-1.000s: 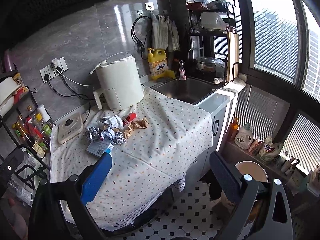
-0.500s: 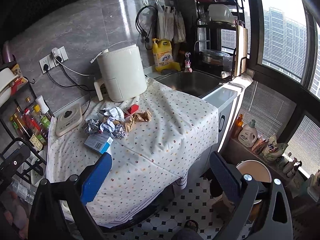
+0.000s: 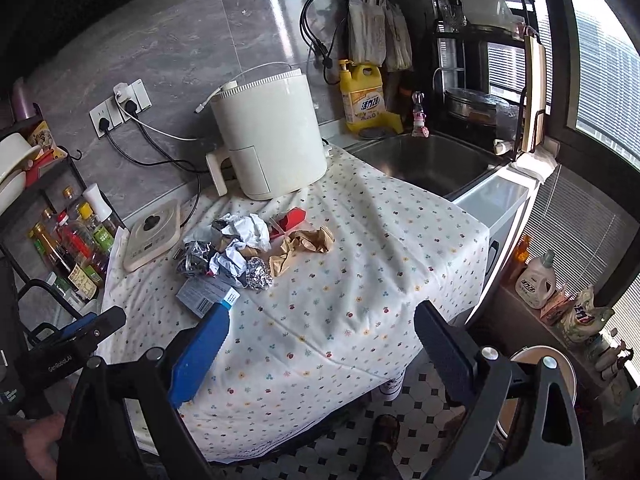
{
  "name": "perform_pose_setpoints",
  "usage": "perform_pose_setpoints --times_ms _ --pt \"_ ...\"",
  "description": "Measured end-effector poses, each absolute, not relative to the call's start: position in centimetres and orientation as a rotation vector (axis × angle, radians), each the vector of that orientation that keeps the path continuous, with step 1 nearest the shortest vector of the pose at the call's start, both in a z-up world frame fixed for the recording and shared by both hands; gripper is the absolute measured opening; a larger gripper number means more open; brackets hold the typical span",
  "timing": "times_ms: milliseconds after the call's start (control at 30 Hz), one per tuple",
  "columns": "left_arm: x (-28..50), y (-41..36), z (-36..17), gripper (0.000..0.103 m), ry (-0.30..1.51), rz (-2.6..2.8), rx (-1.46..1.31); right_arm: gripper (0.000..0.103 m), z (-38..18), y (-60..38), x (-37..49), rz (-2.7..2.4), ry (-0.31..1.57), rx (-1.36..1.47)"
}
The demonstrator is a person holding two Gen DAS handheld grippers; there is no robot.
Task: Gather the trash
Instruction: 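Reach the left tool to the blue-grey box and grasp it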
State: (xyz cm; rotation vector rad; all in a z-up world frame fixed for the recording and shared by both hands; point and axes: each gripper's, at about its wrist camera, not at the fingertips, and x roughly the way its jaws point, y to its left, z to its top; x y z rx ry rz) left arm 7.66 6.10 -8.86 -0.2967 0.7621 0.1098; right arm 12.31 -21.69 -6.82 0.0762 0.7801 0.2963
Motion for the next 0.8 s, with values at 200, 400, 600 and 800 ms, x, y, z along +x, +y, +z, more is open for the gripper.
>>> perform_pose_setpoints --times_ms 200,400,600,800 --pt "12.1 5.9 -12.4 0.098 0.848 0.189 -0.347 0.082 -8.7 -20.9 16.4 0.338 0.833 0.048" --pt "16.3 5.1 -15.8 0.098 0.925 0.244 -0.378 0.089 -10.4 -21.3 20.0 0.319 0.874 0.045" --pt "19.3 4.5 -16.9 0.098 0.962 0.313 -0.327 0.095 -12.2 -21.0 23.0 0.318 0.912 0.045" --pt "21.4 4.6 -17.7 0.098 0.993 0.361 -0.320 0.095 -13.2 -19.7 25.2 0.345 0.943 0.030"
